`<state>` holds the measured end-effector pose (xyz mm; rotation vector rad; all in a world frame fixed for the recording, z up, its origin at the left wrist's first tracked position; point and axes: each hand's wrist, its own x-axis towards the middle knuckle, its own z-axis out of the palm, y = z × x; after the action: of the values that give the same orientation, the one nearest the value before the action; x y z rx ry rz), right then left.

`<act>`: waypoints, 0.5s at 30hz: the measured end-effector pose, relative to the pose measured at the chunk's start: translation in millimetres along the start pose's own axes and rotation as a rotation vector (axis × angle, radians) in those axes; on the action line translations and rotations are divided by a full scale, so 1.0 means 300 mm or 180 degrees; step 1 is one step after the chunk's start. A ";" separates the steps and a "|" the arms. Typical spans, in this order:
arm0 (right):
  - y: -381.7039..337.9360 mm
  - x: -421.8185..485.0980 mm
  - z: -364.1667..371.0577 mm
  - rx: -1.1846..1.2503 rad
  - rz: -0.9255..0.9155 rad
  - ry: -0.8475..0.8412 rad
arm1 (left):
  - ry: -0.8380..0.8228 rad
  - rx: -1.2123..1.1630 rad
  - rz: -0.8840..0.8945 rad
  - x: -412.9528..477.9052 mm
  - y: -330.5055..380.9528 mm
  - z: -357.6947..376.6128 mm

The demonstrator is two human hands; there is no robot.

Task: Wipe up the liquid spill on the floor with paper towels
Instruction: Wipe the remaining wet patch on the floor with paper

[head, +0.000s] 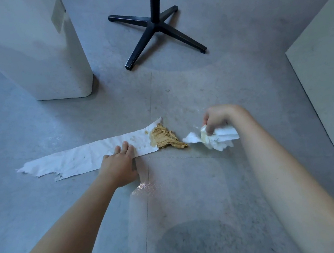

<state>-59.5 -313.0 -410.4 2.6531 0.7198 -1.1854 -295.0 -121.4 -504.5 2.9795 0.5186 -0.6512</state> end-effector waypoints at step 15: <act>-0.021 0.170 0.370 -0.0060 -0.0936 0.1166 | -0.0009 0.0035 0.0011 0.009 -0.003 0.012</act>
<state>-106.8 -324.4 -522.5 2.8517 1.2068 -0.7390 -294.5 -120.1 -508.7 2.9885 0.5114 -0.6601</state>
